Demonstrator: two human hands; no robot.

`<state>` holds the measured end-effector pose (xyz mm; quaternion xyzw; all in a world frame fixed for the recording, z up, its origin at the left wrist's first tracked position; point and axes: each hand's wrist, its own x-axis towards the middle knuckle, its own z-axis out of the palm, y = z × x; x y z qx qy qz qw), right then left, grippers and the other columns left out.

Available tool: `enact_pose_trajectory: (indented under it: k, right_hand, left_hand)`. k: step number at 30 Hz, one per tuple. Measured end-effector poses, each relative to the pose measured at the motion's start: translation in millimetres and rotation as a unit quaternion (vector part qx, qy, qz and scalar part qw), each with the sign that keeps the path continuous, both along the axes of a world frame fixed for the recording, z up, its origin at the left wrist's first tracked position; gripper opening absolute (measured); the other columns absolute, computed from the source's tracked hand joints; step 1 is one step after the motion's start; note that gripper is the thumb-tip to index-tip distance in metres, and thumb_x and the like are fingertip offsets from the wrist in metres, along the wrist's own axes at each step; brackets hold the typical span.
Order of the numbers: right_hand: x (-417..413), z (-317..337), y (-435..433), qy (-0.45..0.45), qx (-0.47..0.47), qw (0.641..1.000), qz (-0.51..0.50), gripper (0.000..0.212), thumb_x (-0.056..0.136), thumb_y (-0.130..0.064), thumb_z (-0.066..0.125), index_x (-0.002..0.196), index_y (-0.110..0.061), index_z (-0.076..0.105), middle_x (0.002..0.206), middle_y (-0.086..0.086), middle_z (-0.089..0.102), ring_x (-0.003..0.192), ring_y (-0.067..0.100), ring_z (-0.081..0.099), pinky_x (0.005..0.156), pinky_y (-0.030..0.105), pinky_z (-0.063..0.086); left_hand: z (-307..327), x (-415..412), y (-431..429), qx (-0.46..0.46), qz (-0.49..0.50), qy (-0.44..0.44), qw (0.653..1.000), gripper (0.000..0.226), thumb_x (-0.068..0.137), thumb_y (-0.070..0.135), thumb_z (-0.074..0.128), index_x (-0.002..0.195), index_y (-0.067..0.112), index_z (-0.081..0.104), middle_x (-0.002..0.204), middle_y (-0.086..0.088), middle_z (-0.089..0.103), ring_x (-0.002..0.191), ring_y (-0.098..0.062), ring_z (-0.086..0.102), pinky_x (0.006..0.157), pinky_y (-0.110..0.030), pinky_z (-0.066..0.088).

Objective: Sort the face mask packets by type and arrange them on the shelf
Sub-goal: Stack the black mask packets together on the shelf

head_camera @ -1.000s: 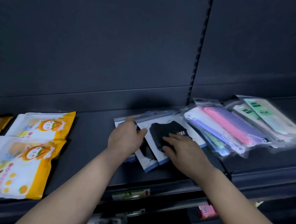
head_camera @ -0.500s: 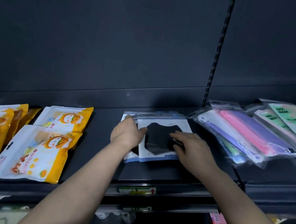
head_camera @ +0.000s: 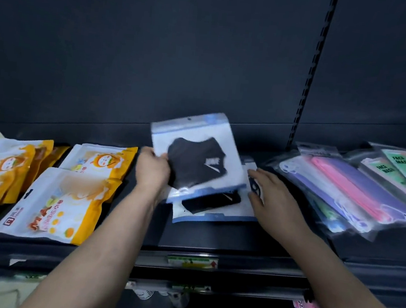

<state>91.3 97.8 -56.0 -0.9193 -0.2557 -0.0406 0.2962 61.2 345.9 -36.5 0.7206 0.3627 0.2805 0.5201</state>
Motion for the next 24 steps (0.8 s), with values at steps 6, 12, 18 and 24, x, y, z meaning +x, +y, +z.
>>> enact_pose_trajectory:
  k: [6, 12, 18, 24]
  right_hand:
    - [4, 5, 12, 0.026, 0.018, 0.999, -0.029, 0.044, 0.096, -0.013, 0.046, 0.14, -0.019, 0.044, 0.138, 0.003, 0.051, 0.125, 0.021, 0.049, 0.1, 0.035, 0.044]
    - [13, 8, 26, 0.1, 0.02, 0.992, -0.072, 0.046, 0.097, -0.017, 0.044, 0.142, -0.014, 0.039, 0.136, 0.008, 0.055, 0.122, 0.026, 0.052, 0.098, 0.034, 0.044]
    - [16, 6, 41, 0.162, -0.022, 0.98, -0.111, 0.052, 0.098, -0.04, 0.038, 0.139, -0.007, 0.037, 0.139, 0.016, 0.047, 0.125, 0.035, 0.045, 0.099, 0.041, 0.041]
    - [20, 4, 39, 0.226, -0.02, 0.964, -0.139, 0.094, 0.083, -0.058, 0.059, 0.149, -0.005, 0.016, 0.148, 0.016, 0.036, 0.133, 0.035, 0.036, 0.105, 0.044, 0.038]
  left_hand:
    - [13, -15, 38, 0.027, 0.072, -0.005, 0.997, 0.009, 0.089, 0.009, 0.049, 0.096, 0.005, 0.053, 0.087, -0.009, 0.057, 0.079, -0.023, 0.052, 0.07, -0.029, 0.039]
    - [-16, -12, 45, -0.08, 0.034, 0.0, 0.996, 0.01, 0.074, 0.015, 0.057, 0.079, 0.007, 0.055, 0.078, -0.009, 0.057, 0.081, -0.028, 0.058, 0.073, -0.04, 0.049]
    - [-27, -12, 20, -0.012, -0.051, 0.116, 0.992, 0.018, 0.077, 0.026, 0.065, 0.074, 0.009, 0.058, 0.078, -0.011, 0.066, 0.072, -0.029, 0.064, 0.066, -0.032, 0.05]
    - [-17, -6, -5, 0.074, -0.109, 0.198, 0.971, 0.036, 0.084, 0.02, 0.059, 0.054, 0.013, 0.04, 0.057, -0.006, 0.049, 0.057, -0.027, 0.05, 0.048, -0.025, 0.029]
